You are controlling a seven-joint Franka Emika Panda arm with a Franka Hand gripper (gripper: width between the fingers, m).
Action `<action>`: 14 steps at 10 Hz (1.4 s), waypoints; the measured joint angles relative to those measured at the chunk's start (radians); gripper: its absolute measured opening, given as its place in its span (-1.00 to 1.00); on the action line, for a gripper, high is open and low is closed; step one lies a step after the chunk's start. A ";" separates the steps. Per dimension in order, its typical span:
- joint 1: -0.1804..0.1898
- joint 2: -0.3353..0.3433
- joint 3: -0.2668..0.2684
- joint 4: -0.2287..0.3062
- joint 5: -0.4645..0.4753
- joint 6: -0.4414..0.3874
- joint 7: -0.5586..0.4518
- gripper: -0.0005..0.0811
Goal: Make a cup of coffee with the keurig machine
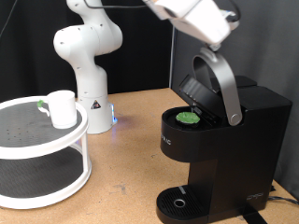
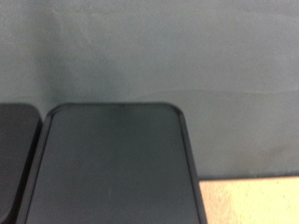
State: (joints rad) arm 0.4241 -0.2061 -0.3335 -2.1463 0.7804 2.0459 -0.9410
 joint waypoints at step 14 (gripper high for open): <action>-0.101 0.038 -0.131 -0.125 -0.010 -0.026 -0.276 -0.98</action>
State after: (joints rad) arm 0.3229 -0.1684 -0.4648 -2.2714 0.7702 2.0200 -1.2168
